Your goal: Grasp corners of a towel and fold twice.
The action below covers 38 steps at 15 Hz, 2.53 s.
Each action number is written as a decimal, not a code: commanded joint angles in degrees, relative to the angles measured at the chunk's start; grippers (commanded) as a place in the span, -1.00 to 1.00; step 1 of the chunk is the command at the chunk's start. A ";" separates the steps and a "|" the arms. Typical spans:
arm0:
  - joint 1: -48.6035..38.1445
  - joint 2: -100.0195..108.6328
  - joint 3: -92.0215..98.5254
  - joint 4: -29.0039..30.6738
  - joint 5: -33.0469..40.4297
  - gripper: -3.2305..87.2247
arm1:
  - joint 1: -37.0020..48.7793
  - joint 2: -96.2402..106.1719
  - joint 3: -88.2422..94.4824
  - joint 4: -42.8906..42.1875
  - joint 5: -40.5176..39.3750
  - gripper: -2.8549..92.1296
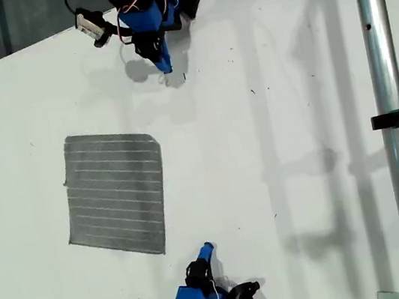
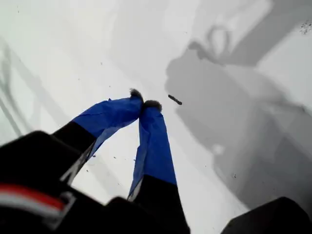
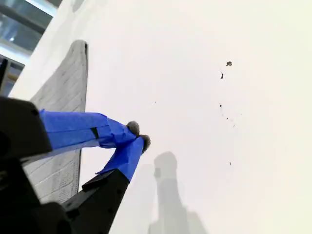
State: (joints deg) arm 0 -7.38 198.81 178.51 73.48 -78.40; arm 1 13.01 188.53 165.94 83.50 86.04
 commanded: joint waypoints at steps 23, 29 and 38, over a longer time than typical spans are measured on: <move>-0.44 0.26 0.26 0.26 -0.88 -0.99 | 15.29 -95.80 -90.97 -1.93 -62.40 -0.08; -0.44 0.26 0.26 0.26 -0.97 -0.99 | 18.28 -118.30 -92.99 -14.68 -66.27 -0.11; -0.70 0.26 0.26 0.26 -1.32 -0.99 | 17.23 -135.53 -103.54 -19.51 -65.30 -0.86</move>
State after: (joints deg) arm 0 -7.38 198.81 178.51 73.48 -79.10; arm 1 29.97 52.47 64.95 64.34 20.48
